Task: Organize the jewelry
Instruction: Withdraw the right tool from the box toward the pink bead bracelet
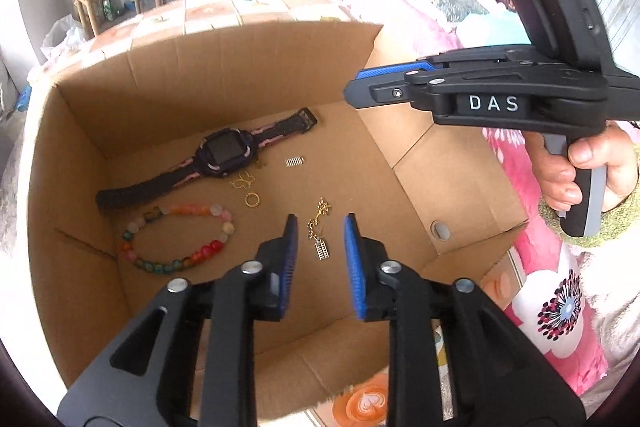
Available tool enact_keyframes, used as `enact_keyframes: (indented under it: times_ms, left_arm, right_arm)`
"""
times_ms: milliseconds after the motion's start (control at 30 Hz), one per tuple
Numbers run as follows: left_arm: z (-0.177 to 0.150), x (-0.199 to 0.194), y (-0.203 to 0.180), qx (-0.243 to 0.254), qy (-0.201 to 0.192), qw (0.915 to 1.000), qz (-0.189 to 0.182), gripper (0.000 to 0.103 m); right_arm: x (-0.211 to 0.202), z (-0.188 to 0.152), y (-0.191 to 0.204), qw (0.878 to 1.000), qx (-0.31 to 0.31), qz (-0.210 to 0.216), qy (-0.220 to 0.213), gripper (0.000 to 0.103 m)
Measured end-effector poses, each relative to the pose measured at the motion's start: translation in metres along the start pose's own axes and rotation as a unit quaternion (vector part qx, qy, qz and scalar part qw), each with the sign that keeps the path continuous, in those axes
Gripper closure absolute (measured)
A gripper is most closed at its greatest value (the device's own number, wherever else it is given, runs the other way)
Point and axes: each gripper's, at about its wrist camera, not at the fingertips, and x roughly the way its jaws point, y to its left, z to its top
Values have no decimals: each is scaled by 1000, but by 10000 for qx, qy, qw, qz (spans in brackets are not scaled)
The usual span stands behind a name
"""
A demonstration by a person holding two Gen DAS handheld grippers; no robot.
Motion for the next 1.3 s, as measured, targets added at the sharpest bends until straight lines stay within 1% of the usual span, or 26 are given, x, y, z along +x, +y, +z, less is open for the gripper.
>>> enact_keyframes:
  times_ms: [33, 67, 100, 133, 167, 200, 233, 300, 333, 400, 467, 567, 633, 733, 833, 867, 967, 1033, 1067, 1133, 1233, 1300]
  left_arm:
    - [0, -5, 0, 12, -64, 10000, 28, 76]
    - [-1, -9, -1, 19, -112, 9999, 44, 72]
    - [-3, -15, -1, 19, -179, 9998, 65, 67]
    - [-5, -22, -1, 13, -260, 9996, 87, 65]
    - [-6, -27, -1, 14, -326, 9994, 94, 62]
    - [-9, -36, -2, 31, -424, 9991, 81, 56]
    - [-11, -44, -2, 39, -516, 9986, 81, 53]
    - [-20, -66, -2, 68, -726, 9973, 117, 41]
    - [-23, -73, -1, 75, -793, 9967, 133, 38]
    - [-35, -96, 0, 62, -980, 9950, 174, 25]
    - [-49, -114, 1, 73, -1130, 9933, 214, 18]
    - [-73, -136, 5, 106, -1274, 9913, 303, 13]
    - [-90, -143, 7, 84, -1294, 9910, 325, 11]
    - [-115, -140, 13, -40, -1134, 9926, 434, 9]
    - [-136, -123, 20, -209, -856, 9941, 639, 9]
    - [-141, -114, 23, -279, -735, 9942, 728, 9]
    - [-149, -86, 31, -462, -457, 9936, 920, 9]
    - [-152, -68, 34, -583, -291, 9927, 1013, 9]
    - [-152, -61, 34, -597, -225, 9921, 1077, 9]
    - [-151, -44, 35, -599, -124, 9924, 1070, 9]
    - [-148, -28, 35, -753, 9, 9913, 1082, 9]
    - [-147, -19, 32, -813, 95, 9911, 1045, 9]
  right_arm:
    - [-5, 0, -1, 10000, 35, 2, -60, 87]
    - [-9, -1, -1, 9999, 62, 8, -114, 86]
    - [-13, -1, -1, 9998, 85, 15, -156, 81]
    - [-18, -2, -1, 9997, 112, 20, -215, 74]
    - [-26, -3, 0, 9994, 140, 24, -310, 72]
    - [-33, -5, 1, 9991, 153, 32, -402, 68]
    - [-43, -7, 3, 9985, 165, 51, -520, 66]
    - [-59, -14, 7, 9974, 188, 67, -694, 63]
    - [-69, -19, 10, 9967, 191, 82, -790, 62]
    - [-84, -29, 16, 9951, 208, 133, -954, 60]
    - [-101, -42, 23, 9932, 227, 241, -1116, 56]
    - [-121, -66, 38, 9901, 227, 387, -1328, 51]
    - [-130, -82, 47, 9882, 236, 446, -1449, 46]
    - [-139, -112, 58, 9846, 343, 657, -1583, 41]
    - [-135, -136, 66, 9836, 451, 790, -1559, 36]
    - [-129, -146, 70, 9848, 489, 752, -1490, 36]
    - [-109, -167, 79, 9894, 569, 458, -1252, 36]
    - [-90, -184, 79, 9919, 712, 134, -1042, 36]
    - [-84, -190, 78, 9921, 801, 41, -965, 36]
    - [-70, -204, 70, 9903, 1133, -44, -800, 36]
    - [-57, -221, 55, 9843, 1631, 33, -668, 36]
    - [-51, -231, 50, 9814, 1825, -55, -595, 36]
